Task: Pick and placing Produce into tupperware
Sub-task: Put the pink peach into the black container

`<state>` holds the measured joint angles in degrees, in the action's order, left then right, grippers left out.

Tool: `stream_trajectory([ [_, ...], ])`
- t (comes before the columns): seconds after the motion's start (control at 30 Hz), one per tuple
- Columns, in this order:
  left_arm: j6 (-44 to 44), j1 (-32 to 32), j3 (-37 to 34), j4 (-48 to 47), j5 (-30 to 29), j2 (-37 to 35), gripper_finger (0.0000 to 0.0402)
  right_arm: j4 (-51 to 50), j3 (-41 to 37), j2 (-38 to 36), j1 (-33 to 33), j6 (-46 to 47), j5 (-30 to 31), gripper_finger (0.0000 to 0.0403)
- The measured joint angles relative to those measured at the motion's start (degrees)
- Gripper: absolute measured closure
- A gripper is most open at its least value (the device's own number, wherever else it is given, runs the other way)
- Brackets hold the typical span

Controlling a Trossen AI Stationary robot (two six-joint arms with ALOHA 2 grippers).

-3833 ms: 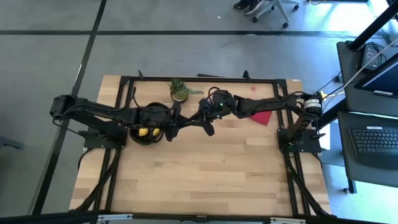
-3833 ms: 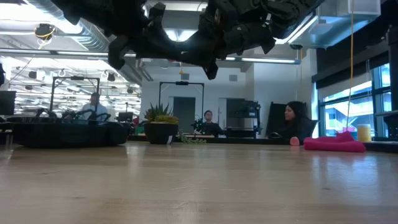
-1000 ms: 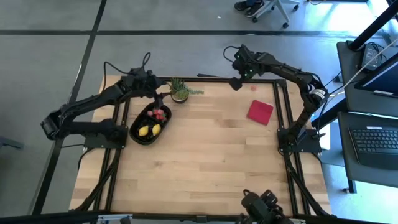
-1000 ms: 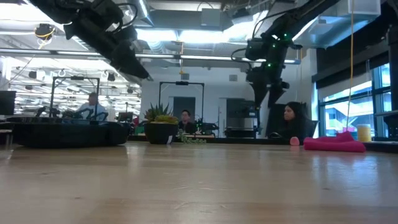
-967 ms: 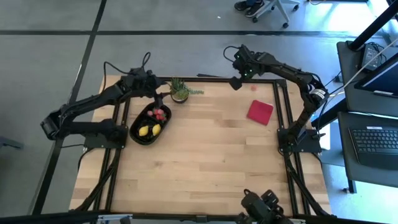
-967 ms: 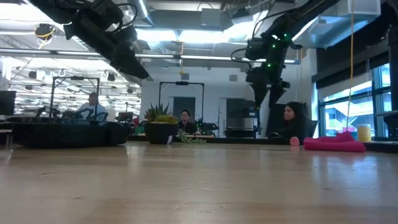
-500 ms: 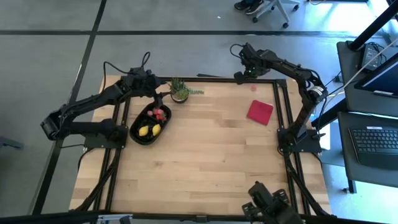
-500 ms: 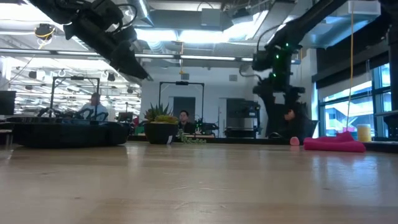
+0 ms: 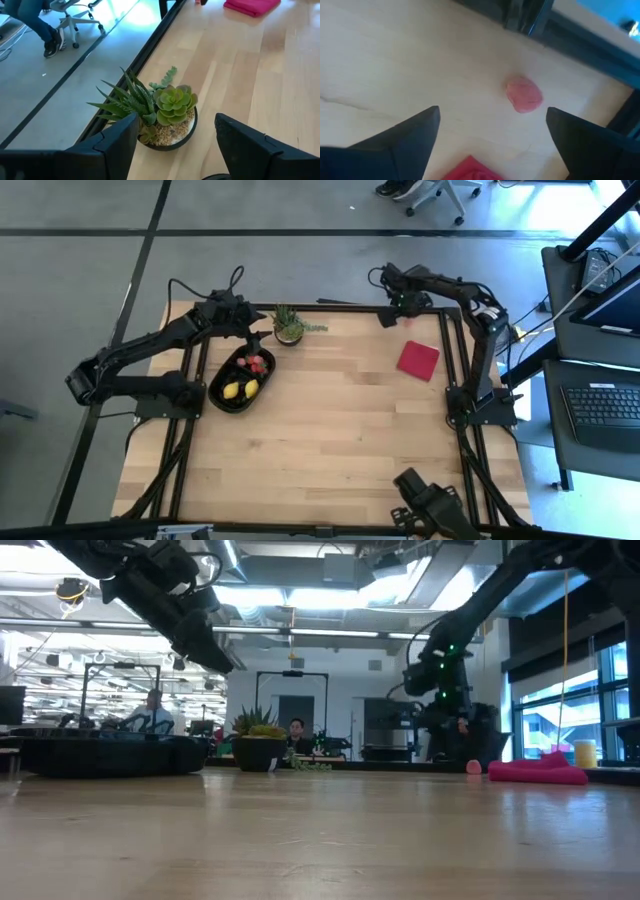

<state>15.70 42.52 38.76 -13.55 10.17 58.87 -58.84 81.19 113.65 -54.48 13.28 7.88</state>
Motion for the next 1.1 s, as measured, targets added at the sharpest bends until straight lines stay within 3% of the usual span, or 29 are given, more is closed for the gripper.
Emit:
stream_trajectory([
  [0.27, 0.00, 0.00, 0.00, 0.01, 0.00, 0.00, 0.0147, 0.86, 0.00, 2.42, -0.09, -0.28, 4.06, 0.0060],
  [0.97, -0.04, 0.00, -0.02, -2.53, -0.02, 0.00, 0.0147, 2.06, 0.30, 5.87, -3.17, 1.25, 1.67, 0.0068],
  [1.1, -0.04, -0.02, -0.02, -2.51, -0.02, 0.00, 0.0150, 2.00, 0.26, 6.13, -3.19, 1.67, 1.32, 0.0087],
])
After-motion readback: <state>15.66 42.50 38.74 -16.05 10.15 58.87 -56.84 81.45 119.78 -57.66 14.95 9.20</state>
